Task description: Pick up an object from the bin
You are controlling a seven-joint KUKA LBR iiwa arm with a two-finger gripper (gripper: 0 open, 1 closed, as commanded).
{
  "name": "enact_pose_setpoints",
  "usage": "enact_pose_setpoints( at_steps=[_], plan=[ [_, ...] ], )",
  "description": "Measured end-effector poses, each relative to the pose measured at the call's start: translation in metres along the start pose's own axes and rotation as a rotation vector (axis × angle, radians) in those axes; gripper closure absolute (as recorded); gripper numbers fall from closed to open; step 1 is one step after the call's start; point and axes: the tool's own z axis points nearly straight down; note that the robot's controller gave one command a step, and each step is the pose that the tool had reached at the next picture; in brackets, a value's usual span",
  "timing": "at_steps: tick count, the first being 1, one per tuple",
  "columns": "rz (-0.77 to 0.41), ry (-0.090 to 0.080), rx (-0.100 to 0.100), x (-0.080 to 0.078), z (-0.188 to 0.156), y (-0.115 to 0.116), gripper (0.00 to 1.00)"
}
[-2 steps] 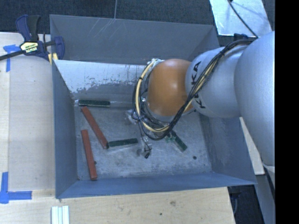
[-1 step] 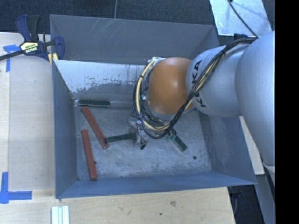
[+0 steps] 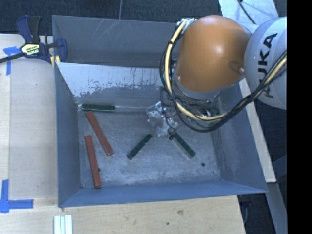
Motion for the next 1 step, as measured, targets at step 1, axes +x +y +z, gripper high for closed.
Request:
enact_pose_setpoints(
  at_steps=[1],
  plan=[
    [0.003, 0.007, -0.003, 0.0010, 0.0042, 0.0000, 0.00]
  ],
)
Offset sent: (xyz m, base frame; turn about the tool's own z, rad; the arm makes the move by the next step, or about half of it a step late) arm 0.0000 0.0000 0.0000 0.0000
